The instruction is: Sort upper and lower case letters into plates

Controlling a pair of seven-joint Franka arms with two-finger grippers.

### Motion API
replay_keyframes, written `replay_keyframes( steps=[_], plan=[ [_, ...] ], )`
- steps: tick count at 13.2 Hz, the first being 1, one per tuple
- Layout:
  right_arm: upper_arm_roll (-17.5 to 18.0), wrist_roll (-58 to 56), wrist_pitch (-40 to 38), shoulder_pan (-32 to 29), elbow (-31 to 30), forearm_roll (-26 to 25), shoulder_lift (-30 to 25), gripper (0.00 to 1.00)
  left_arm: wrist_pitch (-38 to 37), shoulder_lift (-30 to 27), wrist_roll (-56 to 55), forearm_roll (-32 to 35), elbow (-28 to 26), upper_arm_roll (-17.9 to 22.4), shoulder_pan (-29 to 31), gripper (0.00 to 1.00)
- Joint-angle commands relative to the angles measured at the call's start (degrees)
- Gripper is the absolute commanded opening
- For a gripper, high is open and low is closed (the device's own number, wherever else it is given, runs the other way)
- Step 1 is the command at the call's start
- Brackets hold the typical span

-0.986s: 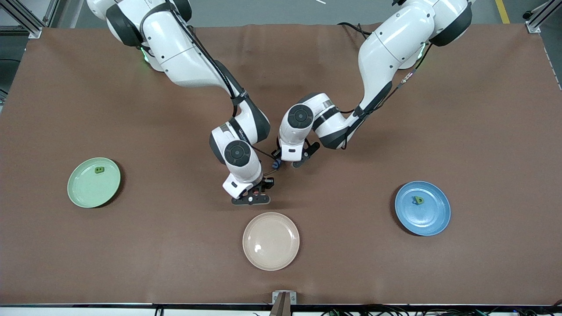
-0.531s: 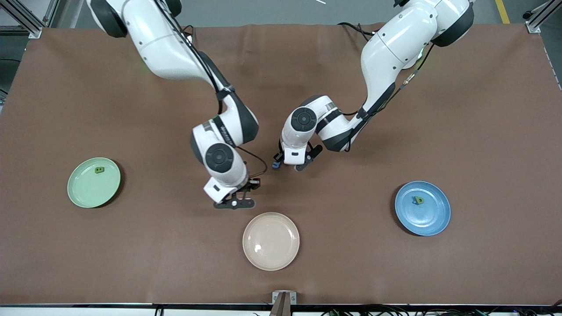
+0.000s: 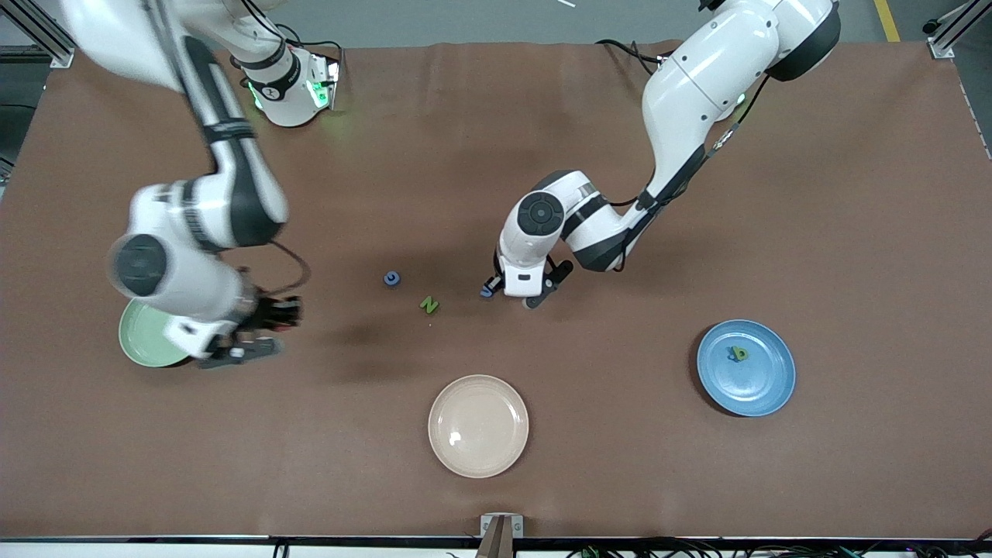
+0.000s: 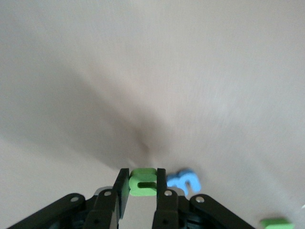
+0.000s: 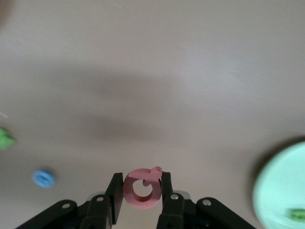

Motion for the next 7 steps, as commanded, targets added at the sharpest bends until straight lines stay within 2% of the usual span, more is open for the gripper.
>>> replay_keyframes(
  steps=[1, 3, 6, 7],
  plan=[
    [1.66, -12.69, 2.43, -10.62, -7.17, -0.81, -3.23, 0.22, -6.18, -4.88, 4.74, 1.06, -0.80, -0.05, 6.04, 0.00],
    [1.75, -21.67, 6.20, -16.44, -8.14, -0.81, -2.52, 0.22, -10.49, -6.37, 13.43, 2.47, -0.72, -0.05, 13.41, 0.00],
    [1.75, -29.24, 12.70, -21.46, -7.97, -0.81, 3.61, 0.25, -14.81, -7.26, 29.86, 3.17, -0.72, 0.04, 23.17, 0.00],
    [1.75, -30.74, 15.33, -22.34, -8.14, -0.81, 5.55, 0.25, -14.99, -7.26, 33.21, 5.27, -0.80, -0.05, 25.81, 0.00]
  ],
)
